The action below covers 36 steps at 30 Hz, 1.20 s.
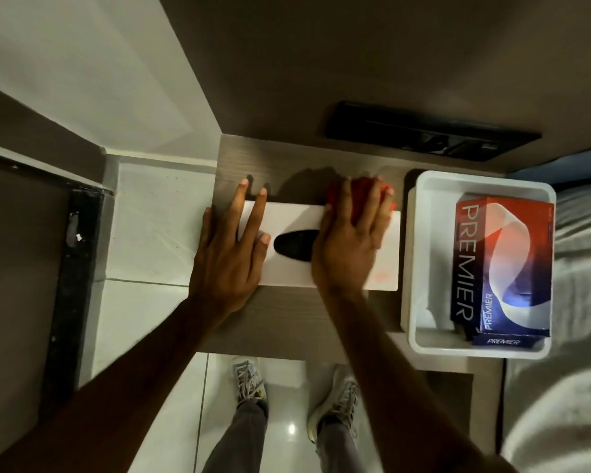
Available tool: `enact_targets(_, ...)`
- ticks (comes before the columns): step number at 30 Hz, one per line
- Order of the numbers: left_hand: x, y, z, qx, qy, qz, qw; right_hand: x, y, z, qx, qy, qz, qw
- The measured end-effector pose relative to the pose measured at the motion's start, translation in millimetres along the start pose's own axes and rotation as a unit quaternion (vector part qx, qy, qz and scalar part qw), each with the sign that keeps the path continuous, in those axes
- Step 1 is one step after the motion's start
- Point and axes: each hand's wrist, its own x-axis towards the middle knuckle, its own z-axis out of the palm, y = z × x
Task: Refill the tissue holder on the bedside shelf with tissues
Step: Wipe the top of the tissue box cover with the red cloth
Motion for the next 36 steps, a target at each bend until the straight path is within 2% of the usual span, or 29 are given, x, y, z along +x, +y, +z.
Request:
enact_targets(3, -1, -1, -2, 0.044, -0.015, 0.013, 0.999, -15, -35, 17, -0.021, -0.034, -0.131, 0.991)
enact_targets(5, 1, 0, -4, 0.053, -0.023, 0.014, 0.998, -10, -26, 13, -0.060, -0.064, -0.209, 0.974)
enact_targets(7, 3, 1, -5, 0.042, -0.017, 0.005, 0.999, 0, -1, 4, -0.046, -0.066, -0.178, 0.981)
enact_targets(9, 2, 0, -3, 0.047, -0.011, 0.002, 0.999, 2, 12, -3, -0.003, -0.036, -0.069, 0.997)
enact_targets(11, 2, -2, -1, 0.051, -0.007, 0.004, 0.999, -1, -3, 1, 0.023, 0.000, 0.007, 1.000)
enact_targets(12, 2, -2, -1, 0.055, -0.005, 0.008, 0.998, -3, -15, 5, 0.025, 0.008, 0.011, 1.000)
enact_targets(14, 3, -2, -1, 0.066, -0.002, 0.019, 0.998, -7, -31, 9, 0.016, -0.017, -0.061, 0.998)
enact_targets(17, 2, -2, -2, 0.060, 0.008, 0.026, 0.998, -1, -19, 1, -0.031, -0.094, -0.186, 0.978)
enact_targets(19, 3, -2, -3, 0.049, 0.009, 0.016, 0.999, 9, 1, -12, -0.035, -0.112, -0.164, 0.980)
enact_targets(23, 3, 1, -2, 0.059, -0.001, 0.004, 0.998, 12, 43, -38, 0.002, -0.059, -0.047, 0.997)
enact_targets(25, 2, 1, 0, 0.055, 0.007, 0.001, 0.998, 12, 44, -36, 0.039, -0.044, -0.008, 0.998)
enact_targets(27, 0, 1, 2, 0.038, 0.022, 0.004, 0.999, 8, 23, -21, 0.011, -0.040, 0.011, 0.999)
enact_targets(29, -2, 0, 3, 0.035, 0.032, 0.016, 0.999, -3, -11, -1, -0.002, -0.037, -0.031, 0.999)
enact_targets(32, -3, 0, 4, 0.061, 0.035, 0.033, 0.997, -15, -40, 12, 0.000, -0.062, -0.165, 0.984)
enact_targets(34, -2, 1, 4, 0.070, 0.035, 0.029, 0.997, -8, -29, 4, -0.014, -0.097, -0.212, 0.972)
enact_targets(36, -1, 1, 1, 0.060, 0.028, 0.008, 0.998, 4, -2, -11, -0.014, -0.096, -0.206, 0.974)
